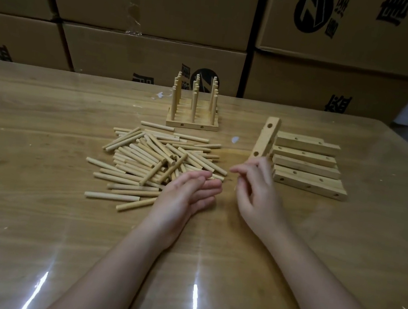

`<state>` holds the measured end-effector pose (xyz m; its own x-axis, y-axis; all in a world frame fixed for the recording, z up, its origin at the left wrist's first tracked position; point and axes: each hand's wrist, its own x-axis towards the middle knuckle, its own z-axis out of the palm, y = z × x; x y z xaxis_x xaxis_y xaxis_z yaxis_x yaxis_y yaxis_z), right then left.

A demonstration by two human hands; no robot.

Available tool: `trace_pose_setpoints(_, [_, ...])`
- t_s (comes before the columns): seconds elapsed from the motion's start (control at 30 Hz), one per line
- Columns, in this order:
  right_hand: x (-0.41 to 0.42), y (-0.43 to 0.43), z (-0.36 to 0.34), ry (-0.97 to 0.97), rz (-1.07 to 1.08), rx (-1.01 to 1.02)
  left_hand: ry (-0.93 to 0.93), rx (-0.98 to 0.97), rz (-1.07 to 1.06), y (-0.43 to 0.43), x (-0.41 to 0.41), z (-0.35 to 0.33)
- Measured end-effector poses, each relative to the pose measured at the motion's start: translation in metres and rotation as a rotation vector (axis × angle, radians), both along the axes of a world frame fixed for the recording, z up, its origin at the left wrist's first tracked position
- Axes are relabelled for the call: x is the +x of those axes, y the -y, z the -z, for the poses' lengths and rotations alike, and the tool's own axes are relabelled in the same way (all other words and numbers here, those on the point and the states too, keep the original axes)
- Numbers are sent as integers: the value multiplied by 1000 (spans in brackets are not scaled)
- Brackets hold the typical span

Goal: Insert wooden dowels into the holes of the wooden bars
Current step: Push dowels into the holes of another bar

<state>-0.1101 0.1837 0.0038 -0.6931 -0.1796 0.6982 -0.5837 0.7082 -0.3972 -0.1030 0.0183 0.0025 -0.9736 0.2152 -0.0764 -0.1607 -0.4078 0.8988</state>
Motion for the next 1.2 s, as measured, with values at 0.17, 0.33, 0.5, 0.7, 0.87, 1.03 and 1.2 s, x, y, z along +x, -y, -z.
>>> trace_pose_setpoints(0.17, [13, 24, -6, 157, -190, -145, 6, 47, 2, 1, 0, -1])
trace_pose_setpoints(0.33, [20, 39, -8, 532, -438, -451, 22, 138, -4, 2, -1, -1])
trace_pose_setpoints(0.5, [22, 37, -2, 390, -440, -476, 26, 267, -11, 7, -3, 2])
trace_pose_setpoints(0.7, [4, 25, 5, 321, -47, -423, 16, 318, -52, 9, -2, 1])
trace_pose_setpoints(0.87, [-1, 25, 9, 291, 97, -374, 33, 177, -43, 5, -2, 2])
trace_pose_setpoints(1.03, [-4, 17, 9, 280, 231, -492, 140, 218, -32, 6, -2, -3])
trace_pose_setpoints(1.2, [-2, 20, 6, 168, 131, -480, -23, -148, 147, 2, 8, -6])
